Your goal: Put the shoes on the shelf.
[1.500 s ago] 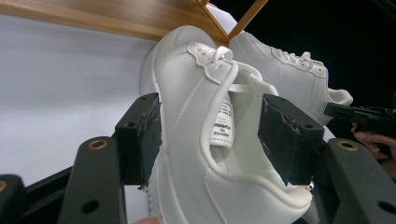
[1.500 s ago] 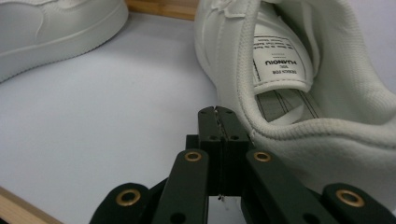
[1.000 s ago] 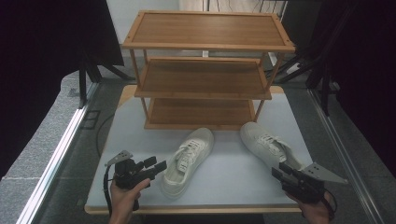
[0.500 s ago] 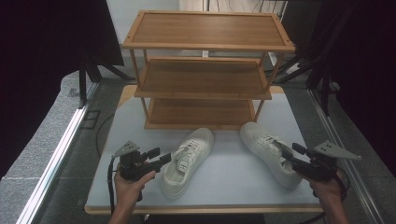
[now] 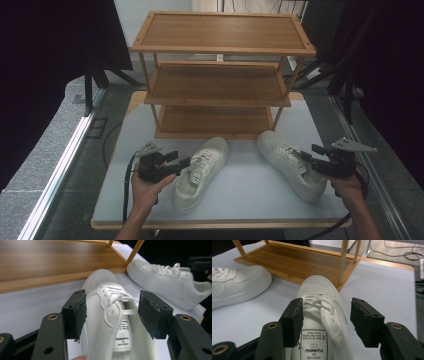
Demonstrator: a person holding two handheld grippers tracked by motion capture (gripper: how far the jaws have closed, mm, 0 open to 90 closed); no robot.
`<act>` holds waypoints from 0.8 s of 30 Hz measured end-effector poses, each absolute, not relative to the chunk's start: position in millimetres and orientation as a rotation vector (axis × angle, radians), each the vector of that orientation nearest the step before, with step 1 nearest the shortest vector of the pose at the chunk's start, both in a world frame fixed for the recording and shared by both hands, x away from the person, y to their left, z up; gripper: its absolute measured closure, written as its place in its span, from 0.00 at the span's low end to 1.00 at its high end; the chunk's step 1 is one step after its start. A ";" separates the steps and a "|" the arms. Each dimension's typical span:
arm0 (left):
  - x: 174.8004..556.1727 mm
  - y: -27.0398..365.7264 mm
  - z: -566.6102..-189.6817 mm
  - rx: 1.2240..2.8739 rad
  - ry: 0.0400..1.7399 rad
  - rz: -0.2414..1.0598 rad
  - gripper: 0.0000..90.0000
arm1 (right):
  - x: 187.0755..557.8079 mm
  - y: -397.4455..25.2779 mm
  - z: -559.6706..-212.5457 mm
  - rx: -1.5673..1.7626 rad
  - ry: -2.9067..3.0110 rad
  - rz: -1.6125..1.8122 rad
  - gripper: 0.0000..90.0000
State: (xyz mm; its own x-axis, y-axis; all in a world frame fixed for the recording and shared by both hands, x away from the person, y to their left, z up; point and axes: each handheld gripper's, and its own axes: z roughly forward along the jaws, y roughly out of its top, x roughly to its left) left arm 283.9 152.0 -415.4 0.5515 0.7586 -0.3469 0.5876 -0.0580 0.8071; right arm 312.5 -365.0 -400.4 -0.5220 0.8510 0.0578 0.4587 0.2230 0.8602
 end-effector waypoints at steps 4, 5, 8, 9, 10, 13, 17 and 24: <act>290.7 144.7 -420.8 1.776 1.124 0.201 0.44 | 321.0 -362.1 -404.4 1.194 2.113 1.208 0.48; 293.1 141.3 -423.4 1.801 1.117 0.201 0.44 | 324.0 -360.9 -406.0 1.184 2.128 1.194 0.48; 299.9 132.4 -431.5 1.841 1.122 0.216 0.45 | 335.9 -358.5 -412.2 1.177 2.198 1.136 0.48; 302.5 130.1 -434.0 1.853 1.125 0.222 0.45 | 335.9 -358.5 -412.2 1.177 2.198 1.136 0.48; 306.3 126.2 -437.8 1.871 1.131 0.224 0.46 | 340.8 -361.3 -414.6 1.190 2.211 1.120 0.48; 309.4 121.2 -441.6 1.899 1.133 0.224 0.47 | 345.6 -363.1 -419.5 1.194 2.236 1.101 0.48; 313.4 115.7 -447.7 1.935 1.148 0.242 0.51 | 354.3 -362.4 -430.4 1.150 2.287 1.051 0.48; 316.0 114.8 -449.4 1.950 1.132 0.203 0.67 | 361.4 -363.1 -438.0 1.106 2.300 1.089 0.58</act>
State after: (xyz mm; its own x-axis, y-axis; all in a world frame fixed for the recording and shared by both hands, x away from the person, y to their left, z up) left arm 316.0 114.8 -449.4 0.5770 0.7750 -0.2579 0.6366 -0.2289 0.7365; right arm 361.4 -363.1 -438.0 -0.6261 0.7797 0.0050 0.4981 0.3950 0.7719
